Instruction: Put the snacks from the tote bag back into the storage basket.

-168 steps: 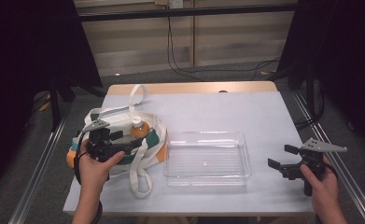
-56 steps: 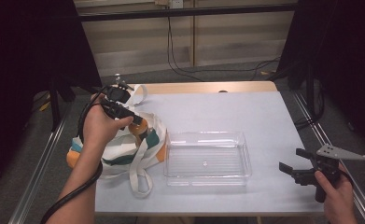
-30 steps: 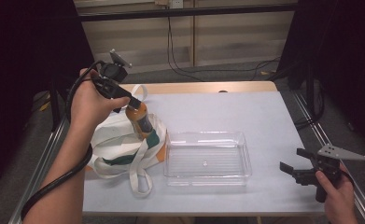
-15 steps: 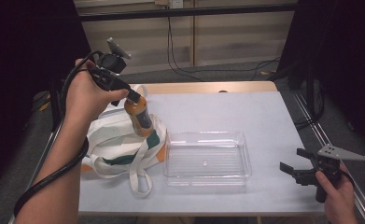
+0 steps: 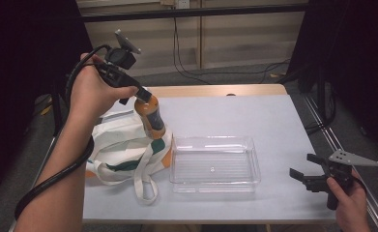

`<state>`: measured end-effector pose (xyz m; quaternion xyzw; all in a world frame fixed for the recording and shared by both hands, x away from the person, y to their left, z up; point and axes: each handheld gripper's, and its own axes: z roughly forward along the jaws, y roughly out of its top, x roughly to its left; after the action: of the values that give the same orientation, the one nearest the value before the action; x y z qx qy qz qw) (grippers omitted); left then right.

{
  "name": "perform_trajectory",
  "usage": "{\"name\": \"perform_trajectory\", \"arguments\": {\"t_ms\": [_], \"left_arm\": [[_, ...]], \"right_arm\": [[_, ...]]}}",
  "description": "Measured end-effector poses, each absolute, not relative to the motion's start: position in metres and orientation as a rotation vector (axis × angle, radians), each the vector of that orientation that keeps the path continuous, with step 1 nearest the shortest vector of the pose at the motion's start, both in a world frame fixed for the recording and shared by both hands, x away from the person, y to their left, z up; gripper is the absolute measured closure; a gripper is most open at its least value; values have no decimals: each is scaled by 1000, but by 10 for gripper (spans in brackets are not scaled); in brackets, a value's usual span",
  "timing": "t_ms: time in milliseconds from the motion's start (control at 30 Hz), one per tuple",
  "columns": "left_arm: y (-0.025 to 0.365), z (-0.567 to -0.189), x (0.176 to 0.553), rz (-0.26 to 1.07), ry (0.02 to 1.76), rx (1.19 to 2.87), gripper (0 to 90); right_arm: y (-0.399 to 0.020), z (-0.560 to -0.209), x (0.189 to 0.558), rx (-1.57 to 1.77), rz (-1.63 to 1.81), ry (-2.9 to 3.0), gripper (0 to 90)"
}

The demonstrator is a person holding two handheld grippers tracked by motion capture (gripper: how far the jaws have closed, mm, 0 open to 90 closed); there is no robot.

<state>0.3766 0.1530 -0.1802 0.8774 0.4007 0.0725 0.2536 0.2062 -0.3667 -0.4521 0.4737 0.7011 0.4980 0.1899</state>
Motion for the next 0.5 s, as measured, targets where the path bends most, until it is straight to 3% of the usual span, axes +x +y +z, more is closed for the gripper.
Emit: {"name": "perform_trajectory", "arguments": {"t_ms": [500], "left_arm": [[142, -175, 374, 178, 1048, 2404, 595]], "right_arm": [[-366, -452, 206, 1326, 1400, 1974, 2]]}}
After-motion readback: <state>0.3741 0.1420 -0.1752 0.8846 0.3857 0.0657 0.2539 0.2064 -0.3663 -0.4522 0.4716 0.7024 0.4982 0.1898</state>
